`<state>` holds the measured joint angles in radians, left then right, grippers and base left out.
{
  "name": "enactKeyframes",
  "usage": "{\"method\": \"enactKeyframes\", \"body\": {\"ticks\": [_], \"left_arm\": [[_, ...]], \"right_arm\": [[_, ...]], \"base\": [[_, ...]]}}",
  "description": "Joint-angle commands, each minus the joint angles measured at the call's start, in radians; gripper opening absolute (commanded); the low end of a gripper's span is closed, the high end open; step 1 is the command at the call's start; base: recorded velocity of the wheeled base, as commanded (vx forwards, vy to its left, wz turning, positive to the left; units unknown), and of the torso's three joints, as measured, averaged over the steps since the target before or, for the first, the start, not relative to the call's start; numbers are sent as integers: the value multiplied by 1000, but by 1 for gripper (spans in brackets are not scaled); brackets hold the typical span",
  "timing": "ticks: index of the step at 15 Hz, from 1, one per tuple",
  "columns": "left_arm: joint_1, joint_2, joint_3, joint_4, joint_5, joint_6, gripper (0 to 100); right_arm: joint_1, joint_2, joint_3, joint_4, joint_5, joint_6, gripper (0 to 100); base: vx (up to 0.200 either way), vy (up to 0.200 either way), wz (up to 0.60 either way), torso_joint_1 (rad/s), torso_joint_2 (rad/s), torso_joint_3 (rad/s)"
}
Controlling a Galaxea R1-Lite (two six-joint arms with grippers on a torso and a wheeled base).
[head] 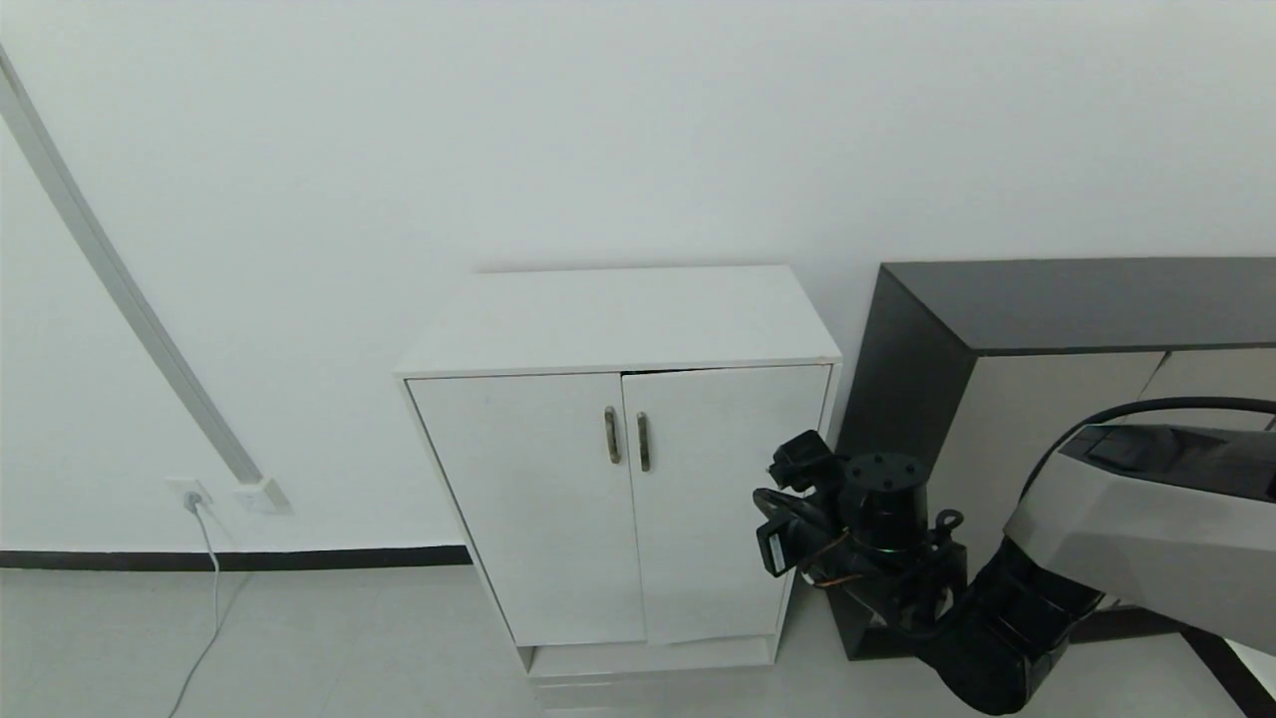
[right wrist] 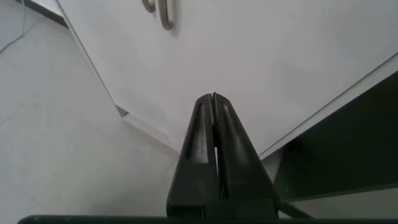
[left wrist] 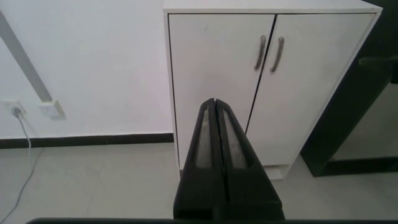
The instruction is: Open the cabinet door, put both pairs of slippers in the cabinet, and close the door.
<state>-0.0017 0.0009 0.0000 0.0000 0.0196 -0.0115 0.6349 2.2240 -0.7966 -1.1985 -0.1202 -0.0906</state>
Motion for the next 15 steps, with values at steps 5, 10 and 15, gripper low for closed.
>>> {"method": "enactKeyframes", "body": {"ticks": [5, 10, 15], "left_arm": [[0, 1, 0, 0, 0, 2, 0], [0, 1, 0, 0, 0, 1, 0], [0, 1, 0, 0, 2, -2, 0]], "right_arm": [[9, -18, 33, -4, -4, 3, 0], [29, -14, 39, -13, -3, 3, 0], [34, 54, -53, -81, -3, 35, 0]], "base": [[80, 0, 0, -1, 0, 0], [200, 0, 0, 4, 3, 5], [0, 0, 0, 0, 0, 0]]}}
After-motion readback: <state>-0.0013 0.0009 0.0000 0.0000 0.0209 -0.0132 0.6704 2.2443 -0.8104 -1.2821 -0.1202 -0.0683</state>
